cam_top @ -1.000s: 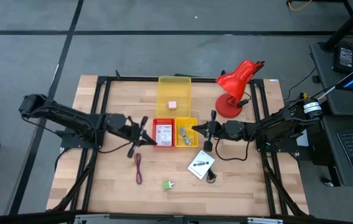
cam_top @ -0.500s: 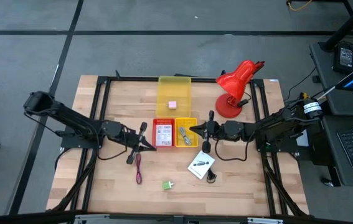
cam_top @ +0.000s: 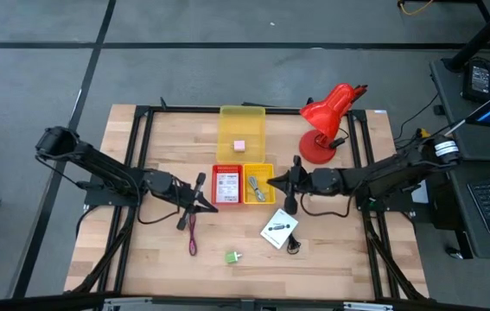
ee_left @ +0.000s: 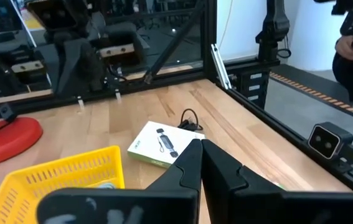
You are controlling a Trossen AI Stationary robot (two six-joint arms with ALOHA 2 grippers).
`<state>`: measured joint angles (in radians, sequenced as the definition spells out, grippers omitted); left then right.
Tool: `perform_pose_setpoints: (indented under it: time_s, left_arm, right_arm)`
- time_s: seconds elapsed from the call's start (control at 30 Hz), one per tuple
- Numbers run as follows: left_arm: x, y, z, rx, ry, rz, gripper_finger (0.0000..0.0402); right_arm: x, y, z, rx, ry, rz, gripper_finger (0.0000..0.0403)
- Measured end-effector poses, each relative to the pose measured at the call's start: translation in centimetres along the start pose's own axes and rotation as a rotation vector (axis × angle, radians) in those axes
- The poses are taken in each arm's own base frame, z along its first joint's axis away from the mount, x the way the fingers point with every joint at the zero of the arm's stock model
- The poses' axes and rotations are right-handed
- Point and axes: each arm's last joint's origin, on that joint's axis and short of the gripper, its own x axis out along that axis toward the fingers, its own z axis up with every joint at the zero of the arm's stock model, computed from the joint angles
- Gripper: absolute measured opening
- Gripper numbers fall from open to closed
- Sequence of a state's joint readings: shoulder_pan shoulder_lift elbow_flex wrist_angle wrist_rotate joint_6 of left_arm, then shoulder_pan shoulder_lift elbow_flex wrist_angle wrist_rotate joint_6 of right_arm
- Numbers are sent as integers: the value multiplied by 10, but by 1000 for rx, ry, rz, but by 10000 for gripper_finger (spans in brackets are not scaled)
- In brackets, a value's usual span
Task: Pick and place items into bin
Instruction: Put the pink charger cable into the yellow bin
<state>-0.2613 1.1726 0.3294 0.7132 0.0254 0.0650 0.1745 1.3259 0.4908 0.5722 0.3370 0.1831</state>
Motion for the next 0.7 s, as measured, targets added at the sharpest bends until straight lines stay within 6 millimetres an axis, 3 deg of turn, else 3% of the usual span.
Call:
perform_pose_setpoints:
  time_s: [0.3, 0.5, 0.7]
  left_arm:
    - [3, 0, -4, 0, 22, -2, 4]
    - [3, 0, -6, -1, 35, -3, 3]
    - [2, 0, -9, -1, 67, -2, 3]
  right_arm:
    - [-17, 23, 2, -61, -1, 104, 0]
    - [-20, 31, 0, -13, 9, 135, 0]
    - [-22, 39, -1, -51, 126, 87, 0]
